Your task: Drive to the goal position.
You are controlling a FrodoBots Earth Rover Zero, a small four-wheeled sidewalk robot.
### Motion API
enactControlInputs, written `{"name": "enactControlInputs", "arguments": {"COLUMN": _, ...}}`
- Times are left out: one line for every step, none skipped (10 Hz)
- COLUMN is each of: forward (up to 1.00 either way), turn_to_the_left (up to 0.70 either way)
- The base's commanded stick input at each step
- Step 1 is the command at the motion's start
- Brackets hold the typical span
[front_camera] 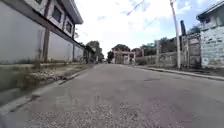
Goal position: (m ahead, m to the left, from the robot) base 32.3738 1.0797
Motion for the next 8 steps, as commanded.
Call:
{"name": "enactControlInputs", "arguments": {"forward": 1.0, "turn_to_the_left": 0.0}}
{"name": "enactControlInputs", "arguments": {"forward": 1.0, "turn_to_the_left": 0.0}}
{"name": "enactControlInputs", "arguments": {"forward": 1.0, "turn_to_the_left": 0.0}}
{"name": "enactControlInputs", "arguments": {"forward": 1.0, "turn_to_the_left": 0.0}}
{"name": "enactControlInputs", "arguments": {"forward": 1.0, "turn_to_the_left": 0.0}}
{"name": "enactControlInputs", "arguments": {"forward": 1.0, "turn_to_the_left": 0.02}}
{"name": "enactControlInputs", "arguments": {"forward": 1.0, "turn_to_the_left": 0.0}}
{"name": "enactControlInputs", "arguments": {"forward": 1.0, "turn_to_the_left": 0.09}}
